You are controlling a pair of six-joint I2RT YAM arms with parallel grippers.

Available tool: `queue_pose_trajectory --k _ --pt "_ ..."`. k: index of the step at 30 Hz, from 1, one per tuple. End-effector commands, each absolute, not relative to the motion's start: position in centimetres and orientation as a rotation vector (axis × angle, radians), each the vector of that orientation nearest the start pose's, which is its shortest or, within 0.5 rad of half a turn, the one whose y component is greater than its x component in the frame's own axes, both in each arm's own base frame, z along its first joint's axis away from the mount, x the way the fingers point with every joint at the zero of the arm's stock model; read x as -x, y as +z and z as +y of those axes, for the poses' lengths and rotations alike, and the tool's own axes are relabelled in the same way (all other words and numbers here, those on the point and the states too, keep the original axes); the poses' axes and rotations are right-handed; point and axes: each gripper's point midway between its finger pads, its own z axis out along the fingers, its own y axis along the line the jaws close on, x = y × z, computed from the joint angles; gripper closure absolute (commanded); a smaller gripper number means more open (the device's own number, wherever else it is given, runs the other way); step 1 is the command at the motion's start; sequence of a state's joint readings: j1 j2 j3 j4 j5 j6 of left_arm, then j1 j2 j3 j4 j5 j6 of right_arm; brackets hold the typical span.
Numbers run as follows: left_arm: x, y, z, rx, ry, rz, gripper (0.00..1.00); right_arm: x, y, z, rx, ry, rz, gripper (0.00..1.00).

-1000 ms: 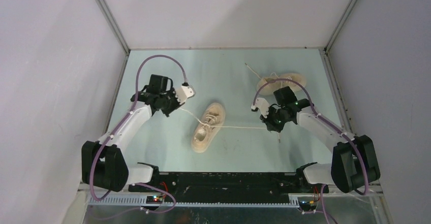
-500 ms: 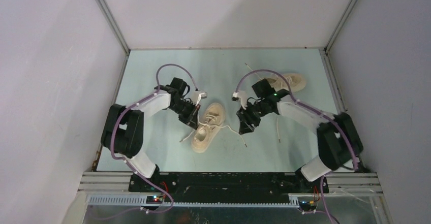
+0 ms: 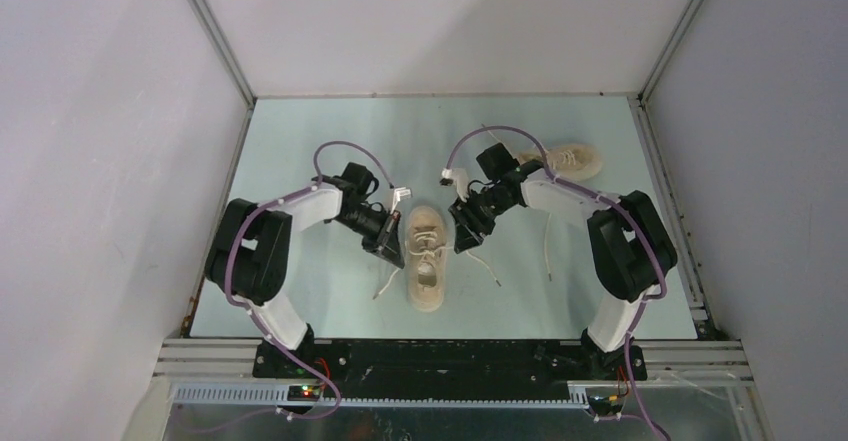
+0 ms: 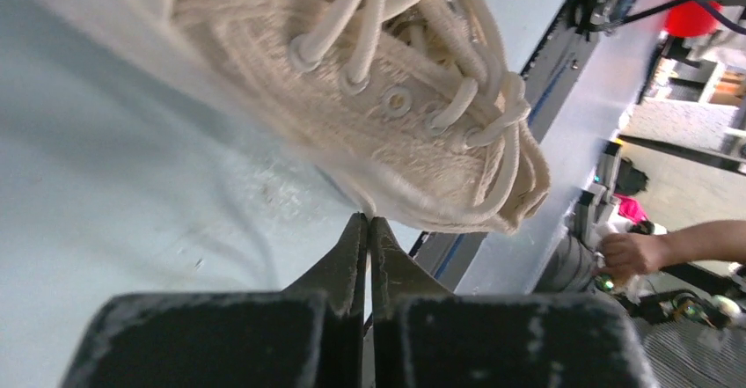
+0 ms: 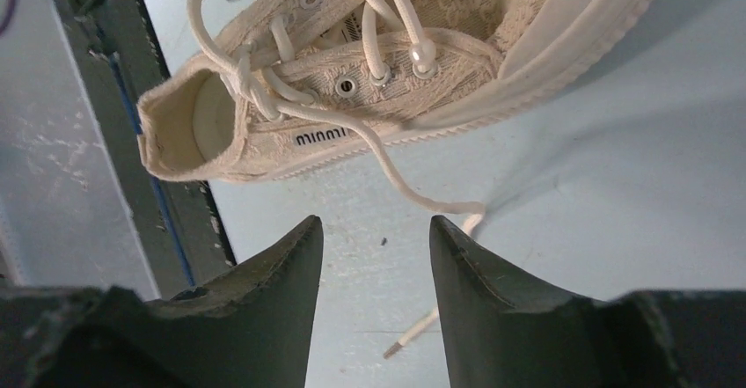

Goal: Tie the shoes
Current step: Tie the shoelace on the shoe.

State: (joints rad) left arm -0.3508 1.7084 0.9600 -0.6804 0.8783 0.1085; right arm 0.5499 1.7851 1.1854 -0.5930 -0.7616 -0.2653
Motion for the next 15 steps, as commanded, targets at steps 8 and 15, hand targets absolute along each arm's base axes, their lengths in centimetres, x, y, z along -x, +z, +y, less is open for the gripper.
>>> queue_pose_trajectory --k 8,15 --pt "-24.2 8.5 -16.5 -0.776 -0.980 2.723 1.00 -26.4 7.9 26.5 2.046 0.638 1.485 0.33" --pt "-24.4 8.6 -14.8 -0.781 -0.880 2.751 1.00 -25.4 4.6 28.3 2.192 0.606 1.407 0.37"
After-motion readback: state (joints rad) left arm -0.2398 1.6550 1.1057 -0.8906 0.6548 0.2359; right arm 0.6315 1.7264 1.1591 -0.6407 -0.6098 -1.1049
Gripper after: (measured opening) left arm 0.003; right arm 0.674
